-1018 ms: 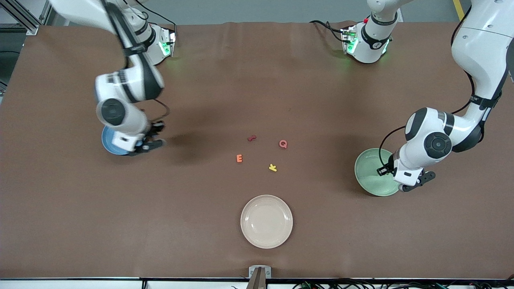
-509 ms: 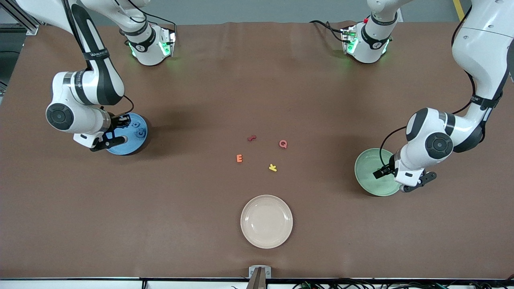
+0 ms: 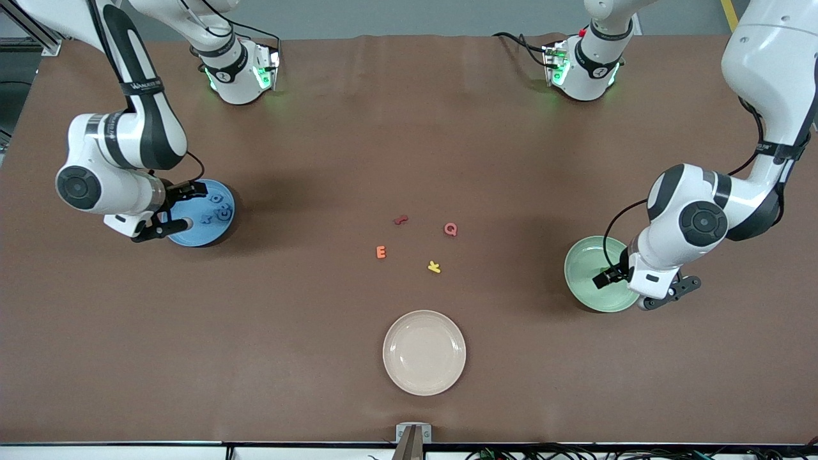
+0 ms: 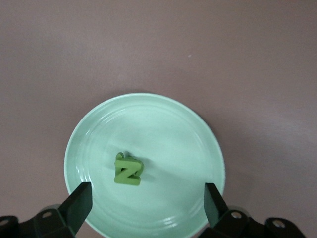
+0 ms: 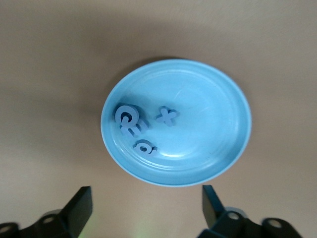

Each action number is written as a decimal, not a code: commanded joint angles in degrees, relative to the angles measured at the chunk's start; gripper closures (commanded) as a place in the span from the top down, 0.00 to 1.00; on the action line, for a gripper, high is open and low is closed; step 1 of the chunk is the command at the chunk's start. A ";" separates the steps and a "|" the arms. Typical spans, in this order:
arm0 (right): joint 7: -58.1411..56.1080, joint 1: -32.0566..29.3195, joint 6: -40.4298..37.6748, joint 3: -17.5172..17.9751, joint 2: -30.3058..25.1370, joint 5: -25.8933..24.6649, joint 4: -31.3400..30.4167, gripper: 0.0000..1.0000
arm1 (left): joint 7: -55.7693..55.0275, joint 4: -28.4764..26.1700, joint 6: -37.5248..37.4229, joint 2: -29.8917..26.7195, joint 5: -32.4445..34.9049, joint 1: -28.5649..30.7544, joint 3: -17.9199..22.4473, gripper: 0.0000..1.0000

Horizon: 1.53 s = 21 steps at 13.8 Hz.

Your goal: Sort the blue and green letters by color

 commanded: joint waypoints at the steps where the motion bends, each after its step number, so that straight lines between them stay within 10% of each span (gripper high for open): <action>1: 0.41 -3.01 -6.83 1.10 -0.71 -0.98 8.60 1.00 | 2.64 4.93 -8.75 -3.21 0.69 0.23 -3.59 0.99; 14: 14.56 -4.78 -20.56 1.63 1.91 -0.45 38.42 1.00 | 15.23 23.14 -29.79 -9.18 -2.29 -0.47 -9.67 0.99; 21: 14.12 -3.63 -28.64 1.80 -0.97 0.08 38.25 1.00 | 24.96 22.35 -31.81 -20.17 -19.16 -18.28 17.27 0.99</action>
